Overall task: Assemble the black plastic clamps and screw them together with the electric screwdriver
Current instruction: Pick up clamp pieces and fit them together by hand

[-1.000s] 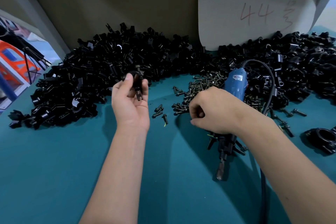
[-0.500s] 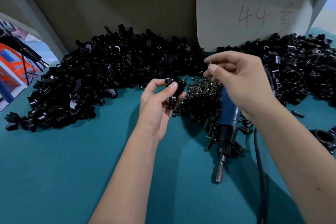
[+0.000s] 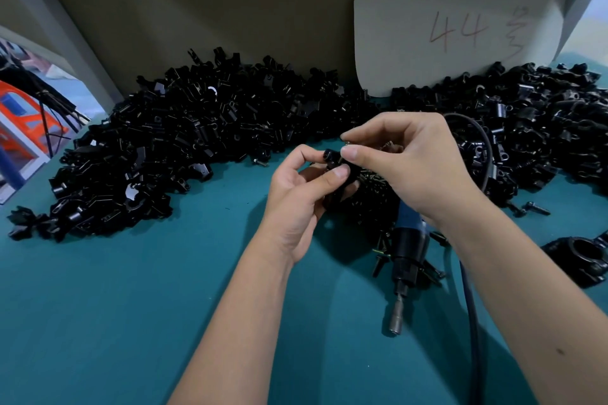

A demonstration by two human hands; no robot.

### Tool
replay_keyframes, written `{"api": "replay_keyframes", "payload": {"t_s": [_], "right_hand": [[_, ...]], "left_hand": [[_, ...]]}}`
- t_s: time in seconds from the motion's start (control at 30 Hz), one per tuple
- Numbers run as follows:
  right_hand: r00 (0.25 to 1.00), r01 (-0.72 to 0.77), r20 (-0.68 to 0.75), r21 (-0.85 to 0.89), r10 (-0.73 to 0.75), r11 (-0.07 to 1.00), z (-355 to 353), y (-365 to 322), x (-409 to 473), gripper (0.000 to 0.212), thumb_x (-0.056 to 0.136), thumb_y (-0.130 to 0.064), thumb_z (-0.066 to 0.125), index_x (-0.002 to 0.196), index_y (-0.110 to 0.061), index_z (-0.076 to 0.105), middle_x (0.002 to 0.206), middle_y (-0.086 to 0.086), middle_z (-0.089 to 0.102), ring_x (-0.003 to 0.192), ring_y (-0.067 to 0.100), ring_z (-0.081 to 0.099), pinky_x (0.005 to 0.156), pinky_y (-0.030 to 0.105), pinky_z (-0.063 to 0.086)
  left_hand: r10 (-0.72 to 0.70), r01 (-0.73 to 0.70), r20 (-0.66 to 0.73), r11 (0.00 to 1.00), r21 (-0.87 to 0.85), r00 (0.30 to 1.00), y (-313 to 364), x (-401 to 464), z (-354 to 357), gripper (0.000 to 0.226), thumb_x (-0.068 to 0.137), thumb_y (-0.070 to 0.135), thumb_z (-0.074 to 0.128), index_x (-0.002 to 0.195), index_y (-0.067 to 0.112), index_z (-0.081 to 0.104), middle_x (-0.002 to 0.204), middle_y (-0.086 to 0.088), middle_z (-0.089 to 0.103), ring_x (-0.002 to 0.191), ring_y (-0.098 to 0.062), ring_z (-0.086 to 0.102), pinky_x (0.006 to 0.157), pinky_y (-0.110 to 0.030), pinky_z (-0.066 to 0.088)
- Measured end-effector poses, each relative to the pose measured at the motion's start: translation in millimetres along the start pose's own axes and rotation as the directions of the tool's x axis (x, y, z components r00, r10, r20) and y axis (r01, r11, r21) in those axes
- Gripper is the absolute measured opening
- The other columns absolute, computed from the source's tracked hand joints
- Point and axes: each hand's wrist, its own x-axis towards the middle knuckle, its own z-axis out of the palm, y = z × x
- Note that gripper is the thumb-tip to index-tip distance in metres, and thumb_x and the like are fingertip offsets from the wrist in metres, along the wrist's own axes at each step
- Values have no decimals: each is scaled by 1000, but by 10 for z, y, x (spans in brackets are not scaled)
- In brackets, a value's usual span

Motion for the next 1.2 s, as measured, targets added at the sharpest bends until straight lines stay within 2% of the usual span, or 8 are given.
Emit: {"api": "replay_keyframes", "payload": {"t_s": [0.27,0.4,0.5,0.63,0.77,0.9,1.03,1.2], "right_hand": [[999,-24,44,-42,26,999,7,38,-3,8,87,-10,83,88,-17,82,76,-10,77,64,-2,66,62,12,50],[993,-29,112,-107,41,994,-71,36,25,15,99,-16,71,94,-22,83,97,-4,79,99,12,73,95,35,56],[994,-54,82,-130,65,990,-76,40,0,9,93,-12,78,92,-19,82,96,-1,78,95,23,74,92,49,59],[993,28,120,-306,9,952,-39,3,8,14,96,-22,73,84,-17,72,87,-4,70,80,17,65,76,39,51],[967,191,253,-613,-38,767,81,-10,-21,18,107,-24,51,90,-19,50,90,-2,52,91,23,41,87,31,31],[958,166,284,-632,26,757,88,-1,-50,14,108,-27,43,101,-18,51,99,1,47,98,25,35,92,33,32],[968,199,247,-680,-35,706,42,6,-28,39,106,-40,43,86,-14,64,94,4,49,97,26,36,92,32,33],[982,114,186,-726,34,678,46,-40,-20,62,101,-59,30,72,-18,67,78,0,49,90,23,39,84,38,38]], "left_hand": [[21,-20,-34,1000,17,999,-12,-1,45,25,80,0,75,91,10,54,85,-6,69,82,-19,70,85,-35,62],[27,-28,-88,1000,-7,996,-18,12,29,26,75,4,77,91,9,57,85,-9,69,79,-20,70,82,-36,63],[22,-20,-77,999,25,997,-39,9,40,26,72,6,79,92,6,61,89,-12,69,84,-23,70,83,-38,62],[27,-22,-79,998,54,996,-60,2,66,25,71,7,80,88,7,62,91,-13,69,84,-23,71,83,-39,63],[44,-36,-92,996,81,995,-38,3,53,27,71,5,79,87,7,57,91,-13,69,79,-19,70,74,-29,61],[30,-19,-81,992,128,996,-28,2,26,26,73,5,79,87,8,57,95,-18,67,85,-25,68,91,-47,60],[13,-3,-56,985,174,998,-56,0,68,22,79,0,79,84,10,60,90,-15,68,83,-25,67,78,-37,61],[-7,13,-41,986,165,999,-72,-1,89,19,83,-7,76,87,6,61,93,-20,69,85,-29,68,82,-42,63]]}}
